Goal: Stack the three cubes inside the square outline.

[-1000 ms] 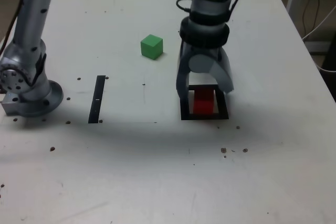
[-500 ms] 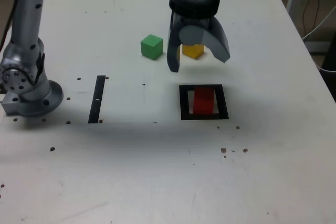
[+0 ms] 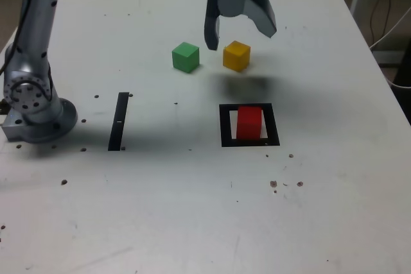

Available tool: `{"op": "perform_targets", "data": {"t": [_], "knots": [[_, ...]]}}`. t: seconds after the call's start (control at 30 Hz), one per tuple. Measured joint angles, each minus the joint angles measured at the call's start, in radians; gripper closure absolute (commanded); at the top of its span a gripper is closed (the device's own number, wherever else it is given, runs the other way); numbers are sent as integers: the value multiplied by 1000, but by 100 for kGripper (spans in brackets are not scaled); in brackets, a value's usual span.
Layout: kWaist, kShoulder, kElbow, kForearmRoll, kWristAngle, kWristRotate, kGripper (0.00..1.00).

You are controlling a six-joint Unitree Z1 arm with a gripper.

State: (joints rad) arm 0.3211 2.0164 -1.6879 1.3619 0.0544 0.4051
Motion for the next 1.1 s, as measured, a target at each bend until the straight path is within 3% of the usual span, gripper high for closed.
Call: {"op": "perform_targets", "data": {"t": [0.43, 0.73, 1.1], "knots": [[127, 116, -191, 82, 28, 223, 1], [142, 127, -198, 85, 41, 291, 2], [141, 127, -161, 43, 29, 581, 2]]}}
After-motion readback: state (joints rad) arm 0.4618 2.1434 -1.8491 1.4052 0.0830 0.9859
